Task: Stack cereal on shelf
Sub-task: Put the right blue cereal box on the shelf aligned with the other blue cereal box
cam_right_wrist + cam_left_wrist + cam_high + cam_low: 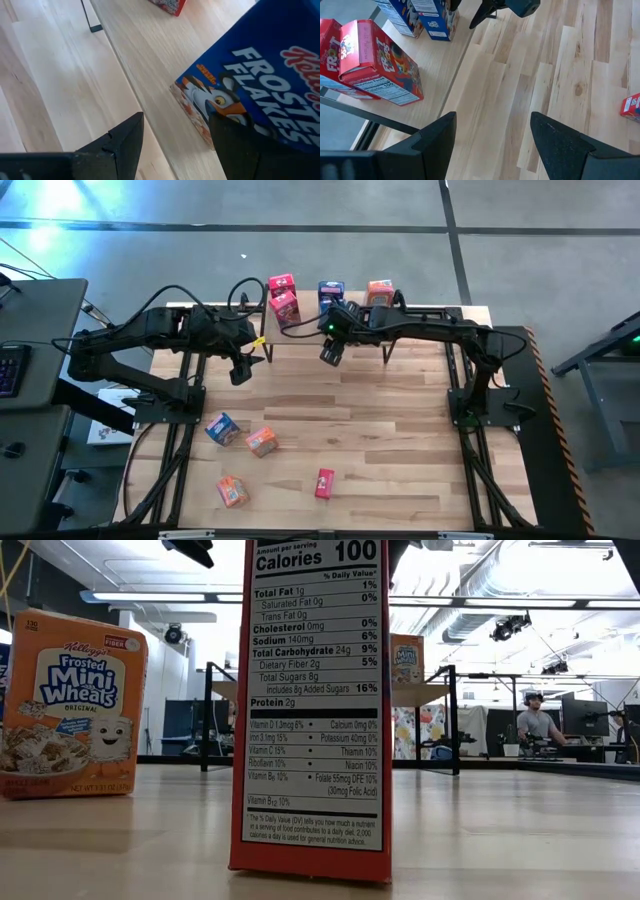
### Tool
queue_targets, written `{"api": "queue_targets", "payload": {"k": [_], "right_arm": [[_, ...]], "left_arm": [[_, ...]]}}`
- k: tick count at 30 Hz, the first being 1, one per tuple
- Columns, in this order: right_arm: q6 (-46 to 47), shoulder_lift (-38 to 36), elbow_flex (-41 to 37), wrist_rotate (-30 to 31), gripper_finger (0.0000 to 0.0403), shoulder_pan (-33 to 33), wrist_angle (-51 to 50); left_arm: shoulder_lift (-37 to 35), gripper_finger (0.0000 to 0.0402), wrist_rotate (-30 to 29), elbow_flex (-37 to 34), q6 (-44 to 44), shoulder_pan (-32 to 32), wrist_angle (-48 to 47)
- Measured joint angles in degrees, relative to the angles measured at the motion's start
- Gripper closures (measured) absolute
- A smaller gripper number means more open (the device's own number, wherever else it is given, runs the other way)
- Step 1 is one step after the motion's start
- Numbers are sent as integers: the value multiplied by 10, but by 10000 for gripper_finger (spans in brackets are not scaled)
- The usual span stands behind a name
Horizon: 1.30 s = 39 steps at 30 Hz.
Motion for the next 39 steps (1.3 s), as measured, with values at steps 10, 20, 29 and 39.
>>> {"api": "queue_targets", "payload": {"k": [10,20,29,39], "right_arm": [[-2,20,1,11,185,0,6],[-2,22,1,10,185,0,23],[4,22,1,-11,185,0,28],[11,22,1,-11,185,0,52]], "left_arm": [[0,155,0,0,0,0,0],[0,155,0,0,10,0,0],[0,155,0,0,14,0,0],[0,155,0,0,15,0,0]]}}
